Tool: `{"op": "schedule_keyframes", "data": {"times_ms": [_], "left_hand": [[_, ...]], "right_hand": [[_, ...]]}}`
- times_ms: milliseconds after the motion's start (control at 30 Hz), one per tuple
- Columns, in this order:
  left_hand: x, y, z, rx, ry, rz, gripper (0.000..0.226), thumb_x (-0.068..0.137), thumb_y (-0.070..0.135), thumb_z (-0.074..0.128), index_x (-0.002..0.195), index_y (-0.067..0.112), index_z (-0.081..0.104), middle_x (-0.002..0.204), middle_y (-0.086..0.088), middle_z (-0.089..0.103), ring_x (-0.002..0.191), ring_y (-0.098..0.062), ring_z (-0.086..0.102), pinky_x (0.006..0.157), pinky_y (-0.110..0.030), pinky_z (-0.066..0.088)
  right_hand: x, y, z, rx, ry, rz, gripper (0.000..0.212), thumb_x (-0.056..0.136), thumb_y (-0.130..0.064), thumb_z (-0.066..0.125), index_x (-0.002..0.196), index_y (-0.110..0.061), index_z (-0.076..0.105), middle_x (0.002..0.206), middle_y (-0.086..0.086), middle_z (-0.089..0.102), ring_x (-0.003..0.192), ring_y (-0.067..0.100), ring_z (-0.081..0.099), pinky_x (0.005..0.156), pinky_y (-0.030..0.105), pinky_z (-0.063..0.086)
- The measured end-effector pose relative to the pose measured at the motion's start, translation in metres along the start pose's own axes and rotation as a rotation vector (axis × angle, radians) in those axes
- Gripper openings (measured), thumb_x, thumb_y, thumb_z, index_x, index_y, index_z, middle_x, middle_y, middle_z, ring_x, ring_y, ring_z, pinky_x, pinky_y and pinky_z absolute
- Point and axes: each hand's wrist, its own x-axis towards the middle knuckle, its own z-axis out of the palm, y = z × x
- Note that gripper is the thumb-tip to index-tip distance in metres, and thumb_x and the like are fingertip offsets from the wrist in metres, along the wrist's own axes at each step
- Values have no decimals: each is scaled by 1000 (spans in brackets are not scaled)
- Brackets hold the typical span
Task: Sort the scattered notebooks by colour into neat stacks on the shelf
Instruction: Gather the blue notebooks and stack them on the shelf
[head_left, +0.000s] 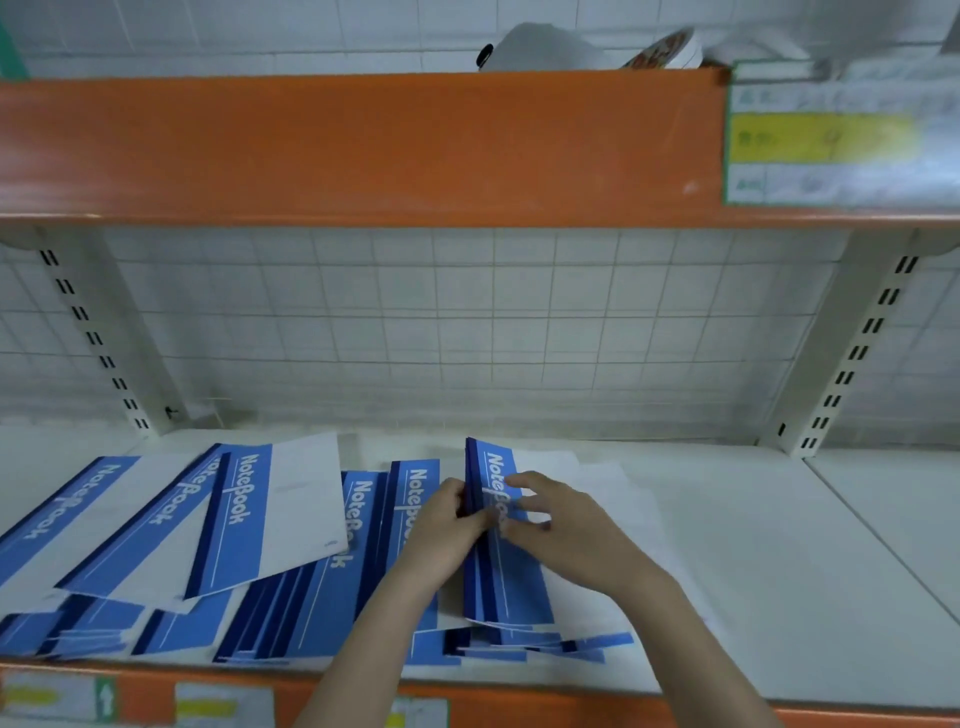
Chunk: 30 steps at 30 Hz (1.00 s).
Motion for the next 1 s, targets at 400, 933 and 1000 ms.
{"op": "schedule_keyframes", "data": {"times_ms": [400,933,1000], "left_hand": [[-11,39,-3,-407,141,553,17,91,21,59,106,29,55,96,5,65,88,-14,63,76,-27,55],[-5,12,10,-342,233,316,12,77,26,75,82,18,69,73,8,71,67,-1,65,56,-9,47],[0,16,14,-263,197,354,15,81,28,72,84,14,66,71,3,68,64,-5,61,55,-12,46]], "right_hand": [[-3,5,-27,648,495,-36,11,94,-10,48,84,-5,45,72,10,40,69,15,39,60,18,34],[-2,13,12,645,601,-241,24,102,-16,36,102,-16,60,88,-10,66,79,4,58,72,15,45],[-2,19,2,500,668,-186,23,102,-15,36,92,-14,56,76,-6,61,65,5,51,59,16,40]]}}
